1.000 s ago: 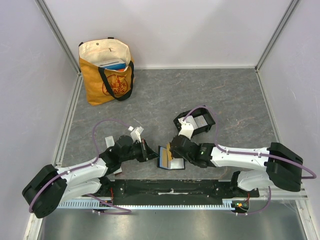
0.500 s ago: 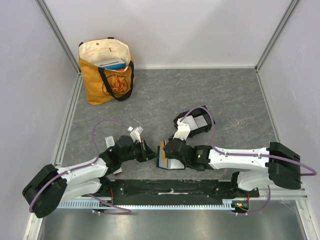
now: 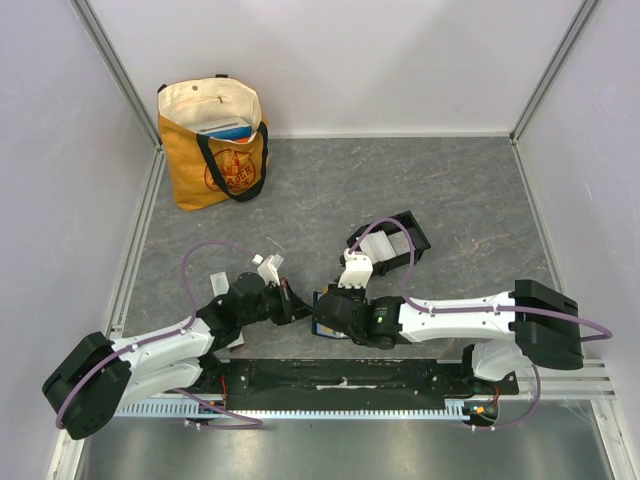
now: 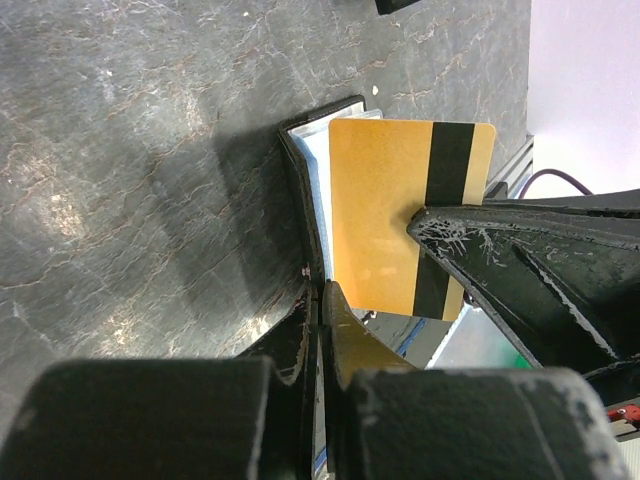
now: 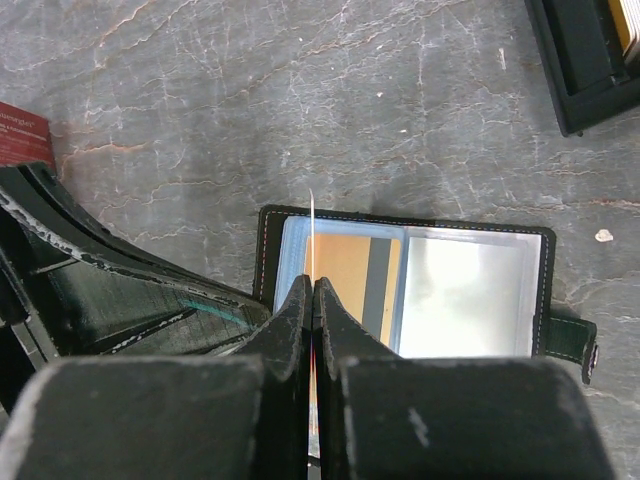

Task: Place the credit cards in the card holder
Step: Insert the credit card into the card holder.

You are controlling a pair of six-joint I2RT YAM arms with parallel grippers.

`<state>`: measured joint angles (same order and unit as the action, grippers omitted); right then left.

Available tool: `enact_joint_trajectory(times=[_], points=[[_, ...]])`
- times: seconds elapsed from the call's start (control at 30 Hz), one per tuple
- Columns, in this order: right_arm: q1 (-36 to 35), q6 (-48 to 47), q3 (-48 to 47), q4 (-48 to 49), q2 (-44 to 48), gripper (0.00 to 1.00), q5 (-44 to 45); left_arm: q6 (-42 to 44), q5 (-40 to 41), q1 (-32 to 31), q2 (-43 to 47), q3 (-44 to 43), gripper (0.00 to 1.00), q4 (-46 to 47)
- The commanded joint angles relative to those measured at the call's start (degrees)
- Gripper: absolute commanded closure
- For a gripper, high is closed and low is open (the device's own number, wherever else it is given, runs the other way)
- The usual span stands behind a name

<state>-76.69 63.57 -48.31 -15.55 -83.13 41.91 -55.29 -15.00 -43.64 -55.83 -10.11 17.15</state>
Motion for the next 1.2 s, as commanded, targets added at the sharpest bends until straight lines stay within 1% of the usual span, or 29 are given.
enact_joint_trajectory(times=[0.0,0.27,0.77,0.93,1.17], points=[[-0.83,2.52,-3.10,-1.85,-0.63,1.00,5.20,-2.01,1.21,-0.57,0.90,0.09,0.98,1.05],[-1.63,2.87,-4.42,-1.94,1.66,1.00,8.18,-3.25,3.14,-1.71,1.69,0.53,0.98,1.05],[-1.80,2.61,-5.74,-2.11,-2.30,1.00,7.40,-5.09,4.81,-2.59,3.01,0.97,0.98,0.87],[-2.41,2.17,-6.88,-3.78,-3.52,1.00,8.36,-5.01,4.99,-2.77,3.27,0.79,0.98,0.70],[-3.91,2.34,-10.48,-10.89,-5.72,1.00,11.43,-5.01,5.42,-2.68,4.06,0.44,0.98,-0.27]])
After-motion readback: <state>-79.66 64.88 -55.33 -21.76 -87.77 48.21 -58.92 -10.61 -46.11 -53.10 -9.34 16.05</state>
